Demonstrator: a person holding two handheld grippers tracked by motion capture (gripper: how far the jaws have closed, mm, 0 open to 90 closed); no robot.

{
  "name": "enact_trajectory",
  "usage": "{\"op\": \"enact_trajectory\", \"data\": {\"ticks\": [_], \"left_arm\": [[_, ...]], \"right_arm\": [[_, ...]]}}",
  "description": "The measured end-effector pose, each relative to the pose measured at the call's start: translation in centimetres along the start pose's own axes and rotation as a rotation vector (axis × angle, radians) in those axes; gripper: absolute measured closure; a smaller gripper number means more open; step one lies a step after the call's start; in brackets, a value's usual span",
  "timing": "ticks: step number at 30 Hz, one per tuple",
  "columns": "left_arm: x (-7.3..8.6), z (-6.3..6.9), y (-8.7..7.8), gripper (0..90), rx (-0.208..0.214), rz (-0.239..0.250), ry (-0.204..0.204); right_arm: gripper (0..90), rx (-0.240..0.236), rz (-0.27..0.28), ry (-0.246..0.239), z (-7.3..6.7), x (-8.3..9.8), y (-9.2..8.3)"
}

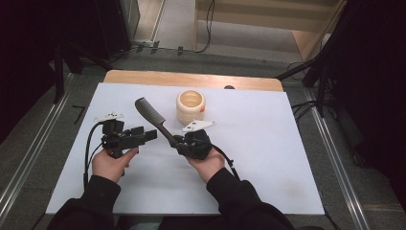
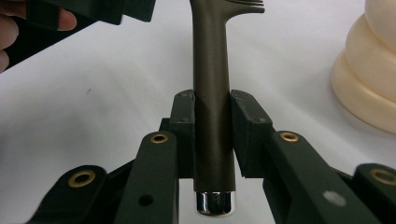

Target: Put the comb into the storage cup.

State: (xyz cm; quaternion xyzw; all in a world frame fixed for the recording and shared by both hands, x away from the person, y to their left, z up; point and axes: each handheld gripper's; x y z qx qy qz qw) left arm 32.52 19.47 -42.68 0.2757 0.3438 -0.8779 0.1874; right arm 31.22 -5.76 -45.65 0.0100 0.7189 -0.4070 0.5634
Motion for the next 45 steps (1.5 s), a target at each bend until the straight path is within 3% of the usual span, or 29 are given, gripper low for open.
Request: {"op": "enact_trajectory", "data": {"ticks": [11, 17, 22, 33, 40, 45], "left_arm": [[-0.3, 0.3, 1.6, 29.4, -0.019, 0.041, -0.030], [-0.3, 0.4, 2.5, 31.4, 0.005, 0.054, -0.085], [-0.1, 0.5, 3.1, 34.4, -0.014, 0.045, -0.077], [0.1, 0.5, 3.9, 47.9, -0.047, 0.050, -0.111], [-0.2, 0.0, 3.6, 58.5, -0.038, 0.046, -0.153], [-0.3, -0.1, 3.3, 63.6, -0.006, 0.049, -0.180]], "right_arm": [[70.2, 0.026, 0.027, 0.025, -0.2, -0.3, 0.7], [70.2, 0.029, 0.038, 0.038, -0.5, -0.4, 1.1], [70.1, 0.030, 0.051, 0.052, -0.8, -0.5, 1.5], [70.2, 0.034, 0.074, 0.075, -1.0, -0.8, 1.8], [70.2, 0.030, 0.075, 0.080, -1.1, -0.8, 1.8], [70.1, 0.025, 0.072, 0.075, -1.1, -0.7, 1.9]]}}
Point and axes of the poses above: each handheld gripper's, and its own axes: y roughly forward along the jaws, x roughly out of its underside, z roughly to its right, and after that the axes turned 12 degrees about -y, right-handed
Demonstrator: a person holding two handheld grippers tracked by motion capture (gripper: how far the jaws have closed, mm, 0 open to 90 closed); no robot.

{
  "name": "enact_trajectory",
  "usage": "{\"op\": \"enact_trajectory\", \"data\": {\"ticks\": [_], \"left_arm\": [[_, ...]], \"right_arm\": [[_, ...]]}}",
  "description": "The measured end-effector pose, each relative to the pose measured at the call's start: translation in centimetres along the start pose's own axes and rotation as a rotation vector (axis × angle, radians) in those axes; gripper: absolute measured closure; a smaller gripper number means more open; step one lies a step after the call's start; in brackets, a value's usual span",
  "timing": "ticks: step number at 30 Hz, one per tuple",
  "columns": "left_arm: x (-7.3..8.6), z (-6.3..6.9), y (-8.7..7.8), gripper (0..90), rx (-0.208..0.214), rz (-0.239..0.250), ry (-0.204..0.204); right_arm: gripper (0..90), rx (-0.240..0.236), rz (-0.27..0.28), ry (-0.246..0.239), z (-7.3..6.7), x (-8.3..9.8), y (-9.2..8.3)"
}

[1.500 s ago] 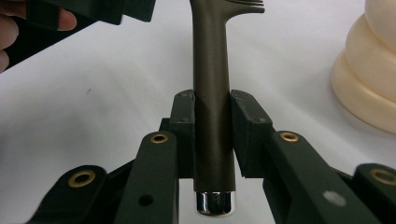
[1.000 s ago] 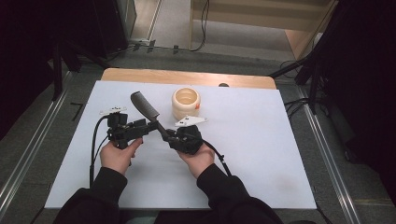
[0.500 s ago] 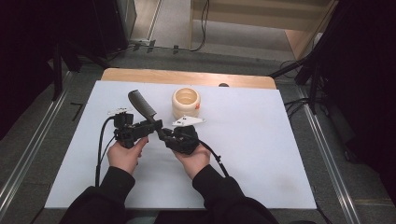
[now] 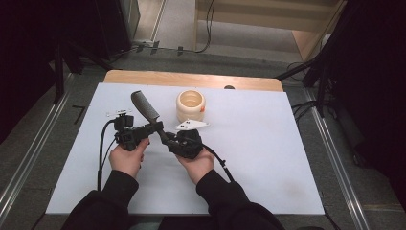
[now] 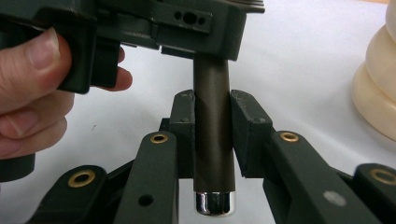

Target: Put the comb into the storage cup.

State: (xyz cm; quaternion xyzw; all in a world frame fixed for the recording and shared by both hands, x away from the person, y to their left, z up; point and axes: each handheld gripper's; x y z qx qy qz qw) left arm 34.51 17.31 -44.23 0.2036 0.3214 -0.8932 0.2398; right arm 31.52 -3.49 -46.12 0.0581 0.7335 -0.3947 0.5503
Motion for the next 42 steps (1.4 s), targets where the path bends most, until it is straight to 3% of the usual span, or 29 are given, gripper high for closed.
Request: {"op": "enact_trajectory", "data": {"ticks": [10, 18, 21, 30, 35, 42], "left_arm": [[-0.1, -0.2, -0.3, 69.8, 0.074, -0.031, -0.058], [0.1, 0.1, -0.6, 72.5, 0.101, -0.024, -0.061], [0.1, 0.1, -0.8, 73.1, 0.118, -0.033, -0.076], [-0.3, -0.1, -1.1, 73.1, 0.079, -0.022, -0.027], [-0.6, -0.1, -1.3, 73.1, 0.059, -0.016, -0.008], [-0.8, -0.1, -1.3, 73.0, 0.066, -0.030, 0.015]], "right_arm": [[70.0, -0.032, -0.016, -0.035, 0.4, 0.1, -0.3], [69.1, -0.045, -0.011, -0.059, 0.5, 0.1, -0.5], [60.0, -0.057, -0.001, -0.055, 0.6, 0.1, -0.8], [44.7, -0.120, -0.031, -0.094, 1.7, 0.1, -2.6], [37.9, -0.165, -0.041, -0.092, 2.5, 0.6, -3.5], [35.4, -0.185, -0.070, -0.120, 3.4, 1.3, -4.8]]}}
Point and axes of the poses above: each handheld gripper's, and its own axes: y roughly forward along the jaws, x roughly out of its underside, z roughly to its right, and after that the axes turned 12 degrees about -y, right-handed
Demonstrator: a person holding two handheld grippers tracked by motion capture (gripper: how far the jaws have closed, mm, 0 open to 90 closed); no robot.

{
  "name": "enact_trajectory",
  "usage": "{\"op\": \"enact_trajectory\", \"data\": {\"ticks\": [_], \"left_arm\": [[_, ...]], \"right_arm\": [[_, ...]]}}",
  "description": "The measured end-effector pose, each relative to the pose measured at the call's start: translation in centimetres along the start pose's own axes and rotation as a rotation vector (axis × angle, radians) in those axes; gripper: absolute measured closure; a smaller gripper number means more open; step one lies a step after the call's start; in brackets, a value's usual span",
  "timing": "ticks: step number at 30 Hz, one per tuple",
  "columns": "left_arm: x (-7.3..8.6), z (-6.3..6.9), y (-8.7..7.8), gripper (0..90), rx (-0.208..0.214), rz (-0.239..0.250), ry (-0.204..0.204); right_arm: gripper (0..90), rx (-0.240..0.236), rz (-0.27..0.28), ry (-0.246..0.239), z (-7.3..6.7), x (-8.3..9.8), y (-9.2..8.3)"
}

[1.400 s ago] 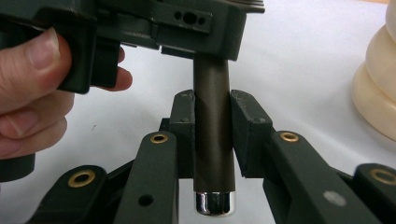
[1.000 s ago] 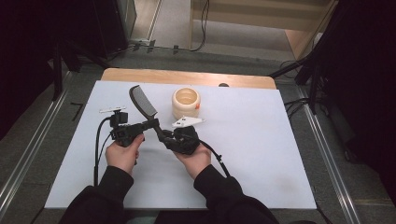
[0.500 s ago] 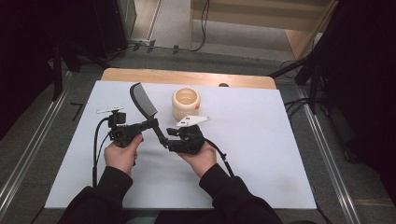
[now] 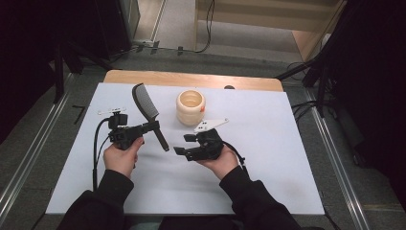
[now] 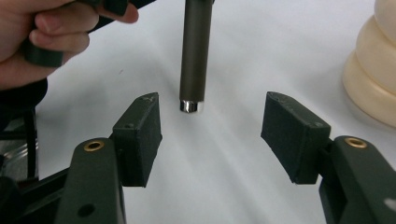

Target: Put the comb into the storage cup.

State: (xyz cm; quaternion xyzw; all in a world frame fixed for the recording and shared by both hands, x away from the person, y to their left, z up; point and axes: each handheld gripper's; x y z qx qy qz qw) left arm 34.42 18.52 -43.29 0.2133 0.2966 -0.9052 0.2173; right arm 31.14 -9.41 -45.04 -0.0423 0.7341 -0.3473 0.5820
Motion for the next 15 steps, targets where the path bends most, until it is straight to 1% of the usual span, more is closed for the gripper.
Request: {"op": "enact_trajectory", "data": {"ticks": [2, 6, 8, 11, 15], "left_arm": [[-0.1, 0.1, 0.0, 73.0, 0.000, -0.004, 0.014], [-0.1, 0.1, -0.1, 73.0, -0.003, -0.007, 0.029], [-0.2, 0.1, -0.1, 73.0, 0.013, -0.003, 0.038], [-0.2, 0.2, 0.0, 73.0, 0.018, 0.000, 0.055], [-0.2, 0.3, 0.2, 73.0, 0.016, -0.002, 0.073]], "right_arm": [[34.5, -0.013, 0.002, 0.011, 0.2, 0.2, -0.4], [32.3, -0.034, -0.001, 0.028, 0.6, 0.7, -1.2], [30.6, -0.045, -0.007, 0.029, 0.7, 1.1, -1.5], [30.1, -0.063, -0.038, 0.024, 0.7, 1.6, -2.0], [28.9, -0.066, -0.054, 0.018, 0.7, 2.3, -2.7]]}}
Point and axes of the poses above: each handheld gripper's, and its own axes: y roughly forward along the jaws, x roughly out of its underside, z roughly to its right, and after that the axes turned 12 degrees about -y, right-handed
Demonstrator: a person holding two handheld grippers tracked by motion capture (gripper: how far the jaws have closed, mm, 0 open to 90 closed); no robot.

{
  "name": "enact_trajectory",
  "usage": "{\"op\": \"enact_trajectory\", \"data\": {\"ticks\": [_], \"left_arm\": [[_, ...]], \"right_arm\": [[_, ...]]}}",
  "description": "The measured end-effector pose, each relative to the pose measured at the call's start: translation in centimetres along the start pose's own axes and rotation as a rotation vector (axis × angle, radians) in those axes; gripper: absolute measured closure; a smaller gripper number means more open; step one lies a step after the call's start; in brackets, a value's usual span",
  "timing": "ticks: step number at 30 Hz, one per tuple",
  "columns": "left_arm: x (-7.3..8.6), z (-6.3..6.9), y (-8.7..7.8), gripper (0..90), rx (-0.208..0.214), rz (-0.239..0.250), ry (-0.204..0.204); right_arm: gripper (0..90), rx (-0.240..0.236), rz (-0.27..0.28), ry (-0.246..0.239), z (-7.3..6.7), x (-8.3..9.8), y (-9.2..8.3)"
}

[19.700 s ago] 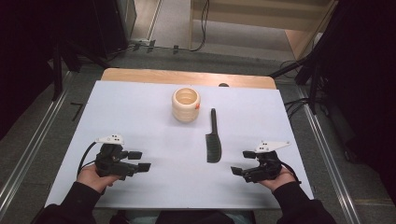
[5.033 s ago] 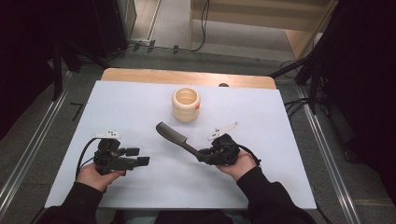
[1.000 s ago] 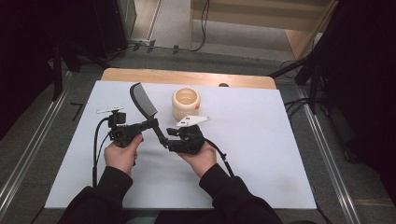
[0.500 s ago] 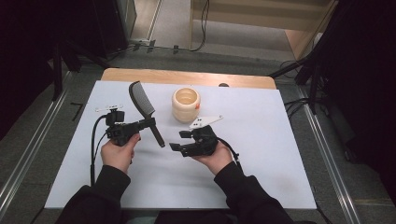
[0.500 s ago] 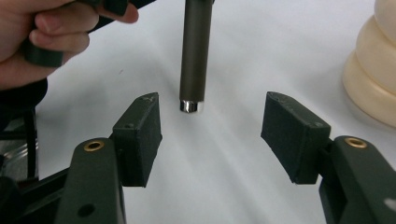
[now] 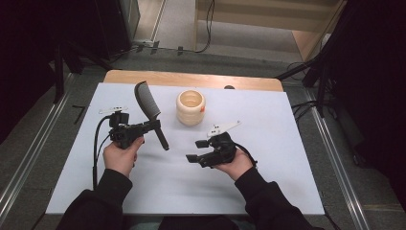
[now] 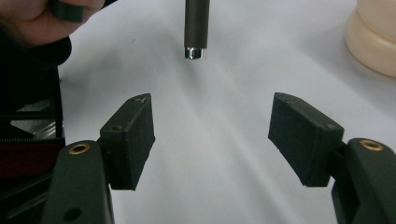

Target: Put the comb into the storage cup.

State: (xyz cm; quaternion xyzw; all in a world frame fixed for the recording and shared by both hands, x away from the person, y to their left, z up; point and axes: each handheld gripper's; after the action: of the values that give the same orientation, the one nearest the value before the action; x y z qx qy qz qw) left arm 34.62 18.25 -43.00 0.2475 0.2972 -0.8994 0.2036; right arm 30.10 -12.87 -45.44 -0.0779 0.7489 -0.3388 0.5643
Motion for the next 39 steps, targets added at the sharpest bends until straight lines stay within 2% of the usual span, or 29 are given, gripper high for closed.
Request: {"op": "enact_trajectory", "data": {"ticks": [8, 11, 17, 23, 32, 39], "left_arm": [[-0.2, 0.2, 0.5, 73.0, -0.007, -0.012, 0.034], [-0.5, 0.2, 0.6, 73.0, 0.013, -0.016, 0.029], [-1.6, 0.6, 1.0, 73.0, 0.025, -0.009, 0.050], [-2.5, 0.8, 1.7, 73.1, 0.017, -0.007, 0.068], [-3.6, 1.7, 3.4, 73.1, 0.021, -0.026, 0.095], [-4.7, 2.6, 4.0, 73.0, 0.027, -0.033, 0.100]], "right_arm": [[28.0, 0.020, -0.017, 0.004, -0.1, 1.6, -1.7], [27.8, 0.029, -0.022, -0.004, -0.1, 2.3, -2.2], [27.8, 0.032, -0.029, 0.001, 0.1, 3.4, -3.0], [27.7, 0.046, -0.041, 0.007, 0.2, 4.3, -4.1], [27.4, 0.068, -0.064, 0.031, 0.5, 5.9, -5.3], [27.3, 0.089, -0.070, 0.038, 0.7, 6.9, -6.2]]}}
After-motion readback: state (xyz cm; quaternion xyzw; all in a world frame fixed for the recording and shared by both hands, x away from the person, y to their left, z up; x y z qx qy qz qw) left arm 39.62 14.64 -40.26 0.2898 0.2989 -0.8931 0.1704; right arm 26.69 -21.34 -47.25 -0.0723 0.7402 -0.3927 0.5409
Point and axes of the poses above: each handheld gripper's, and its own axes: y roughly forward along the jaws, x roughly out of its underside, z roughly to its right, and after that the axes turned 12 degrees about -y, right-handed
